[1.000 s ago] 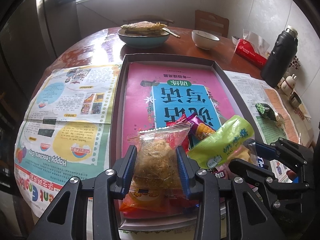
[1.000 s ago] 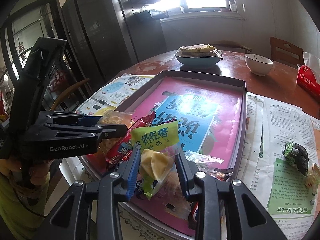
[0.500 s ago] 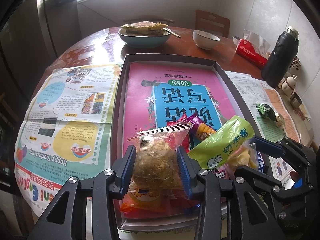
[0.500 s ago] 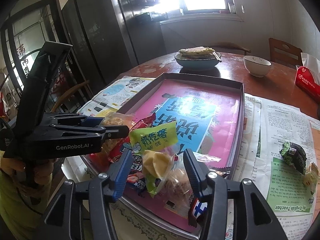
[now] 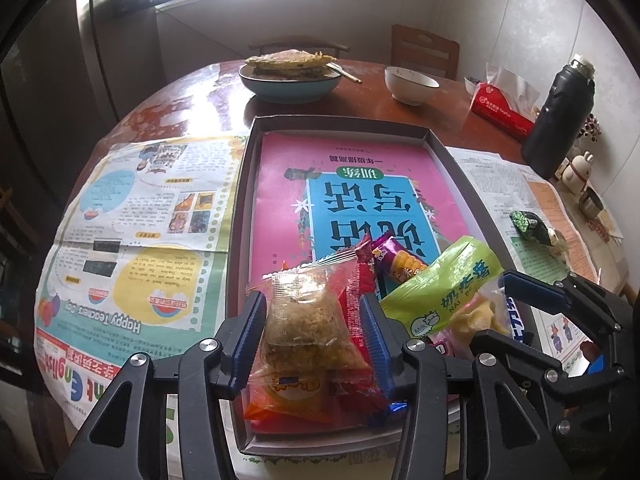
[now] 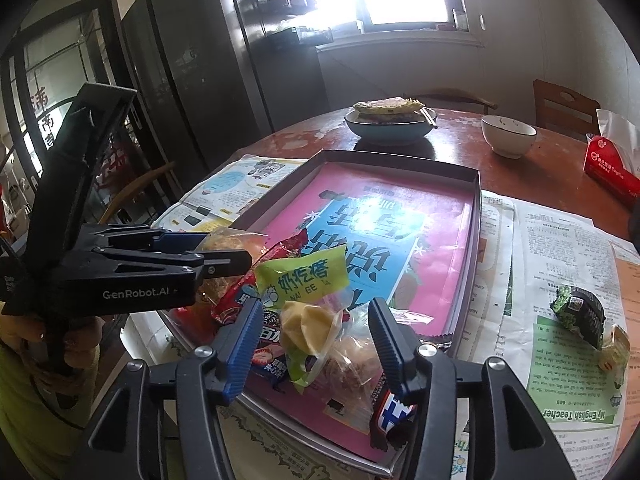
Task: Organize snacks
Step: 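Open both tools to drop the bread bun bag and yellow cake bag in the tray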
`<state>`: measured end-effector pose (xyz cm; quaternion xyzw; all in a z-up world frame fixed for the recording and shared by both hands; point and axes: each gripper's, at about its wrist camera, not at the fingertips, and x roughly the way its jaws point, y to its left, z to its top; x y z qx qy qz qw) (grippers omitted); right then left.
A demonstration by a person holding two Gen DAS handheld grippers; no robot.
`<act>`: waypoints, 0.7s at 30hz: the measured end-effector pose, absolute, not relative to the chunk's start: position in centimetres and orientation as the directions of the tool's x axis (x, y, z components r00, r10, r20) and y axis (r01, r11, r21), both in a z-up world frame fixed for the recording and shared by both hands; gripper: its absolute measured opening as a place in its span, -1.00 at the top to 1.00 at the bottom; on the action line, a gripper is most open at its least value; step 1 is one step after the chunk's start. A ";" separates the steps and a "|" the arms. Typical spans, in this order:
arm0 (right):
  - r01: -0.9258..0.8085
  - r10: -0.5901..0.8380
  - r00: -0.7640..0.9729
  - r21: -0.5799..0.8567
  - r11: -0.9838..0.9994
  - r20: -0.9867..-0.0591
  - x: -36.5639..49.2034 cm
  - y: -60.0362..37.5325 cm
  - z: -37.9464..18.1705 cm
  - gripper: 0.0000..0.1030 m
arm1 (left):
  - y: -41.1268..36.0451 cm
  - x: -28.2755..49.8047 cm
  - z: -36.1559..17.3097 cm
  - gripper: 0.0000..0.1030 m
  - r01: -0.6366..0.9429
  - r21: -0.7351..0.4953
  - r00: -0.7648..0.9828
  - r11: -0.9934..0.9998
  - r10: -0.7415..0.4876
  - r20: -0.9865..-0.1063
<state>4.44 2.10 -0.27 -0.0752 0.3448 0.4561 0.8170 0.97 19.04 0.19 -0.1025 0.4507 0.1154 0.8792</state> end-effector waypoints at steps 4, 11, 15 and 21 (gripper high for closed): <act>-0.798 0.693 0.350 0.188 0.573 -0.630 4.3 2.1 -0.1 -0.12 | 18.9 0.6 0.6 -0.01 -0.296 -0.075 0.577 0.952 0.116 -0.809; -0.797 0.693 0.356 0.183 0.575 -0.627 4.2 2.0 0.0 -0.15 | 18.6 0.3 1.3 -0.11 -0.293 -0.070 0.590 0.954 0.122 -0.798; -0.796 0.693 0.363 0.180 0.578 -0.622 4.0 1.8 0.3 -0.16 | 18.3 0.1 1.7 -0.20 -0.292 -0.073 0.598 0.954 0.123 -0.792; -0.793 0.699 0.378 0.178 0.583 -0.607 3.8 1.2 1.0 -0.20 | 17.8 -0.5 3.1 -0.31 -0.299 -0.067 0.628 0.952 0.143 -0.765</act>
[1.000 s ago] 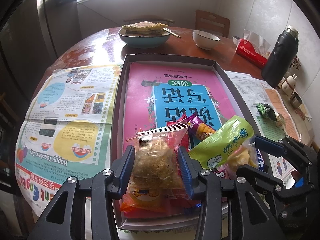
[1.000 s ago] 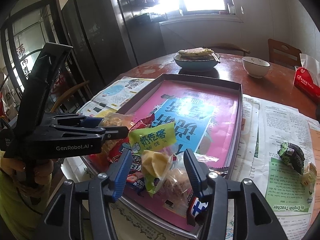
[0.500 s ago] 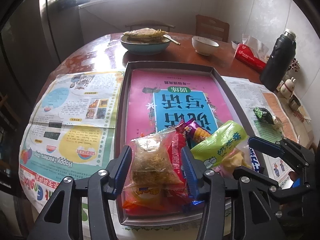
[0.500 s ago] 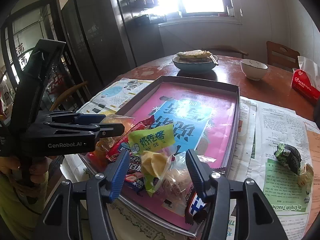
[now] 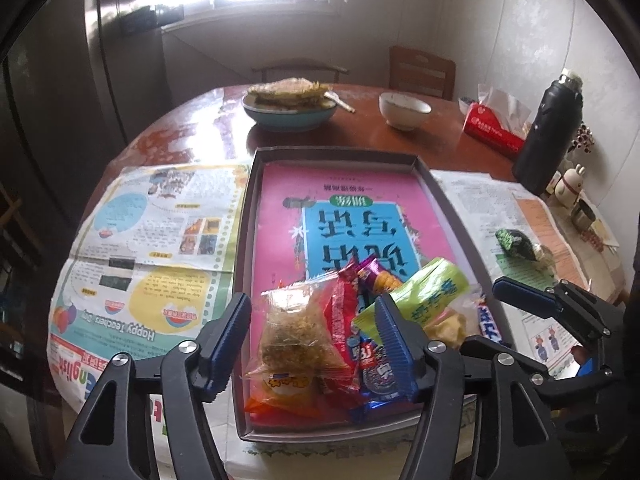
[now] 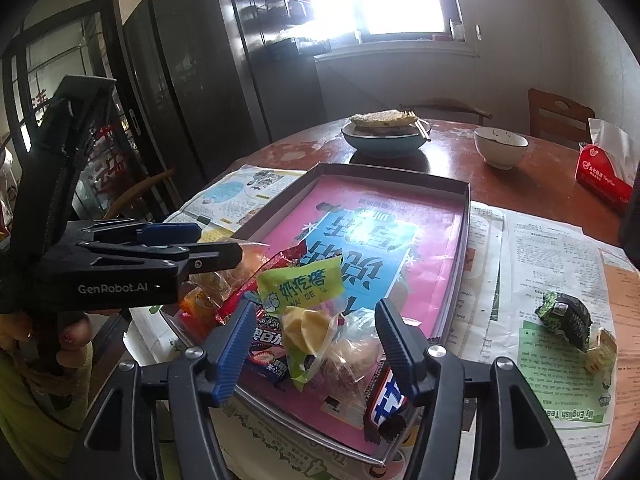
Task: Organize snacks
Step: 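Open both tools to drop the bread bun bag and yellow cake bag in the tray, then move both open tools back over the remaining snacks on the newspaper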
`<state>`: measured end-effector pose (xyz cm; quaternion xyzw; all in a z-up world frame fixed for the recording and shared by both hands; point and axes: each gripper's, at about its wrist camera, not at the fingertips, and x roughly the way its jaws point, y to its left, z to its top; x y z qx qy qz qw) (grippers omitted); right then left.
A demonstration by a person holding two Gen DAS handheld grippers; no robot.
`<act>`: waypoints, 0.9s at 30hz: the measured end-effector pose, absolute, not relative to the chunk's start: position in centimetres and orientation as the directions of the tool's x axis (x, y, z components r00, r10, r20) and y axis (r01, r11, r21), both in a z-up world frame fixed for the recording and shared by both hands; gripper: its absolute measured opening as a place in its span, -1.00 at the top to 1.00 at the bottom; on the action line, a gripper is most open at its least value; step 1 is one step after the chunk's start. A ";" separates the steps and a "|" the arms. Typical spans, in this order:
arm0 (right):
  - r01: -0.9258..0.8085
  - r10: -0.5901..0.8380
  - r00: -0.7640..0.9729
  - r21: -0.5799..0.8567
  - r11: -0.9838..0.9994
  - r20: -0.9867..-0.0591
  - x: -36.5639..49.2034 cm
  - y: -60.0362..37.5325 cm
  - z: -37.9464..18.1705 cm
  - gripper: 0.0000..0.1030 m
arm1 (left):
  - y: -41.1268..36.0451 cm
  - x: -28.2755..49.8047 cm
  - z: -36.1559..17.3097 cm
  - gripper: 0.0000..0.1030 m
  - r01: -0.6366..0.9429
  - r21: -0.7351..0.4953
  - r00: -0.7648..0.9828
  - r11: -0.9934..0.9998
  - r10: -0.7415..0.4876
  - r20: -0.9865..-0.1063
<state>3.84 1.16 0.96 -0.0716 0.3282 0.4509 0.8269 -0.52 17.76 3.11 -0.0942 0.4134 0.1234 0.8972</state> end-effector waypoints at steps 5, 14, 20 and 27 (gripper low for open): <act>-0.787 0.702 0.397 0.175 0.592 -0.591 3.7 0.5 1.7 -0.22 | 17.1 -1.0 4.3 -0.36 -0.294 -0.075 0.653 0.953 0.143 -0.744; -0.776 0.709 0.429 0.173 0.606 -0.559 3.8 -0.9 2.8 -0.29 | 15.7 -1.2 5.5 -0.38 -0.276 -0.081 0.676 0.958 0.133 -0.725; -0.765 0.711 0.453 0.175 0.620 -0.538 4.1 -1.9 3.4 -0.30 | 15.0 -1.0 5.9 -0.38 -0.264 -0.082 0.682 0.961 0.126 -0.720; -0.756 0.713 0.466 0.183 0.629 -0.523 4.6 -3.1 3.9 -0.31 | 14.0 -0.3 6.0 -0.38 -0.246 -0.091 0.685 0.965 0.106 -0.721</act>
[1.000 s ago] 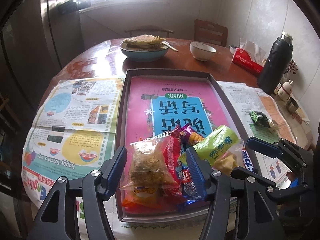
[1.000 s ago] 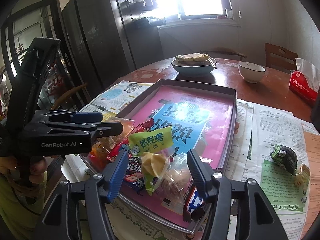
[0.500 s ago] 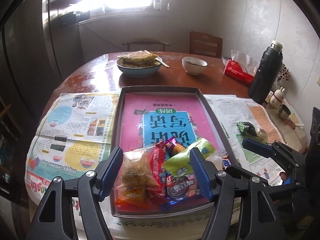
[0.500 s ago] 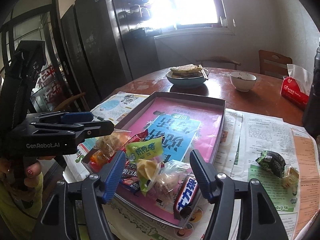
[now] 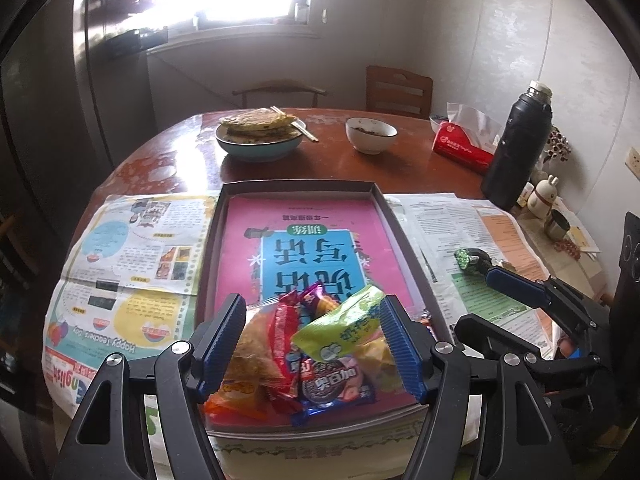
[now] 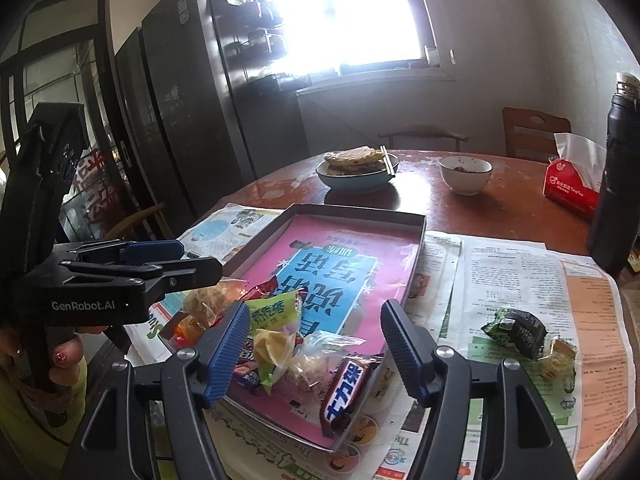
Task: Organize snacks
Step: 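Move both open tools back over the remaining snacks on the newspaper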
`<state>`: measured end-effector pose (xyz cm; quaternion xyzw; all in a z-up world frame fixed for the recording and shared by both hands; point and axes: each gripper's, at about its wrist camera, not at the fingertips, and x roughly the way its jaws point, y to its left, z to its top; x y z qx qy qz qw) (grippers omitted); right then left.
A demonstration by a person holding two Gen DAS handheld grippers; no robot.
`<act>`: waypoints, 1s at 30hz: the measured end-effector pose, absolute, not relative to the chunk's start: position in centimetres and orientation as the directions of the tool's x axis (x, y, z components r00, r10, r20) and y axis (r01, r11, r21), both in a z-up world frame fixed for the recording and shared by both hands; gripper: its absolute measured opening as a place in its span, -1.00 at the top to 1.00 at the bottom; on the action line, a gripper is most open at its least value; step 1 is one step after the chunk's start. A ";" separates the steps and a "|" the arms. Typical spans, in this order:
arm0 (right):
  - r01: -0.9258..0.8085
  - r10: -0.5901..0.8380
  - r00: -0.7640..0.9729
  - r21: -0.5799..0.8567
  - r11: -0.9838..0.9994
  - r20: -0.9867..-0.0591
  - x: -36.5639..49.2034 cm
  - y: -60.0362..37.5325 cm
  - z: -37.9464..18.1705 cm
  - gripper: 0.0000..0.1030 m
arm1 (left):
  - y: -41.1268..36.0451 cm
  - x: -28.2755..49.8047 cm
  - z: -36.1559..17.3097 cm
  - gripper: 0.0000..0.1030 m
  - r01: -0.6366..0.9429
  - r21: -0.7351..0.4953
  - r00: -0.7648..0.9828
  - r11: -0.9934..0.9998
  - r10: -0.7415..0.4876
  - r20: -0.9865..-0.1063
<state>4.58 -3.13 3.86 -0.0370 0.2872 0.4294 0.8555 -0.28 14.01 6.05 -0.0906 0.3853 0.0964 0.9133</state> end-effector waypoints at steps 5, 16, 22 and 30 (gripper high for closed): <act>-0.748 0.711 0.480 0.183 0.638 -0.514 4.8 -4.2 4.2 -0.33 | 13.2 0.5 6.3 -0.38 -0.230 -0.094 0.687 0.969 0.094 -0.721; -0.714 0.697 0.524 0.195 0.673 -0.489 5.9 -6.9 5.1 -0.39 | 11.1 2.6 7.3 -0.38 -0.181 -0.112 0.699 0.977 0.048 -0.713; -0.683 0.679 0.556 0.202 0.702 -0.480 6.9 -8.7 5.4 -0.43 | 9.5 4.0 7.6 -0.38 -0.150 -0.118 0.698 0.982 0.021 -0.716; -0.611 0.635 0.614 0.228 0.758 -0.468 8.8 -12.2 5.8 -0.46 | 7.5 6.4 7.9 -0.38 -0.102 -0.133 0.693 0.986 -0.025 -0.720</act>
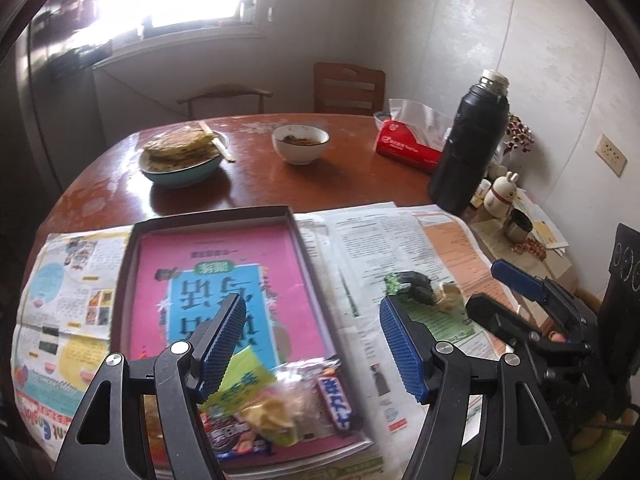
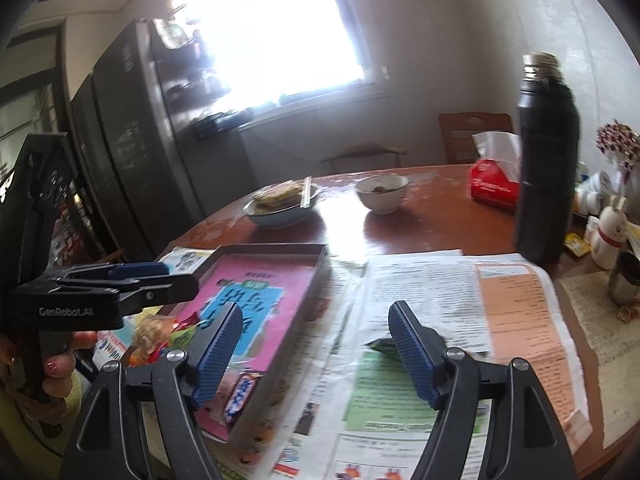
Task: Organize snacks
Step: 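Move both open tools back over the remaining snacks on the newspaper, then grasp the green pea snack bag with the left tool while the right tool grasps a small cake packet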
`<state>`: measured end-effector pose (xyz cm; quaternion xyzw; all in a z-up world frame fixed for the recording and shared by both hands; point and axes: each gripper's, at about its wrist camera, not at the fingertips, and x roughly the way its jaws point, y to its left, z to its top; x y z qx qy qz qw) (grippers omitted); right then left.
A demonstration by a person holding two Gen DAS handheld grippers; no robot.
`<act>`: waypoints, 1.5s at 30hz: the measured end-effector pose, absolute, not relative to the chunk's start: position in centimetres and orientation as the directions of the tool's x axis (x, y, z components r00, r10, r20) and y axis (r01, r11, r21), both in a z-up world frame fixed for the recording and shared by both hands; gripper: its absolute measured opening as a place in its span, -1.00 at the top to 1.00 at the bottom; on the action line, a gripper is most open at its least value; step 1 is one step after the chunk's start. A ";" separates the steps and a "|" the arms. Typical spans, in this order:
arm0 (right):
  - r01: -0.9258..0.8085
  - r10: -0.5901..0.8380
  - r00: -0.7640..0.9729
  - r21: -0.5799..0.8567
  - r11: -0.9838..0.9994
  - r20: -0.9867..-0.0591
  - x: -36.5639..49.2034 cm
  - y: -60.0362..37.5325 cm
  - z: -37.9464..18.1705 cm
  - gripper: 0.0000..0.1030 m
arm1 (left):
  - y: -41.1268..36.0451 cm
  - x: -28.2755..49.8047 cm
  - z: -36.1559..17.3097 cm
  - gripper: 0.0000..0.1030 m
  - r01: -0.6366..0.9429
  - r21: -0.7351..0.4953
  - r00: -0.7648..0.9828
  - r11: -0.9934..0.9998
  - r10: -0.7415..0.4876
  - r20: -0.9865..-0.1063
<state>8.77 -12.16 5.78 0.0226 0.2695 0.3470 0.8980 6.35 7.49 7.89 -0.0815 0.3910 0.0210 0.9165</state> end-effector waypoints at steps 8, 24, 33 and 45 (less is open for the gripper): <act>-0.523 0.579 0.672 0.259 0.812 -0.461 10.7 -15.9 5.7 -0.49 | 5.2 8.7 7.2 -0.38 -0.047 -0.141 0.670 0.989 -0.074 -0.739; -0.411 0.485 0.699 0.259 0.874 -0.526 13.7 -19.4 3.6 -0.51 | 1.5 13.9 5.3 -0.38 0.009 -0.171 0.603 0.985 -0.142 -0.785; -0.370 0.428 0.637 0.233 0.899 -0.641 15.8 -18.7 0.0 -0.51 | -0.5 17.9 1.8 -0.38 0.012 -0.145 0.516 0.989 -0.131 -0.846; -0.347 0.409 0.594 0.237 0.907 -0.693 17.4 -18.0 -3.2 -0.47 | -1.9 20.5 -1.4 -0.38 0.014 -0.134 0.449 0.991 -0.126 -0.885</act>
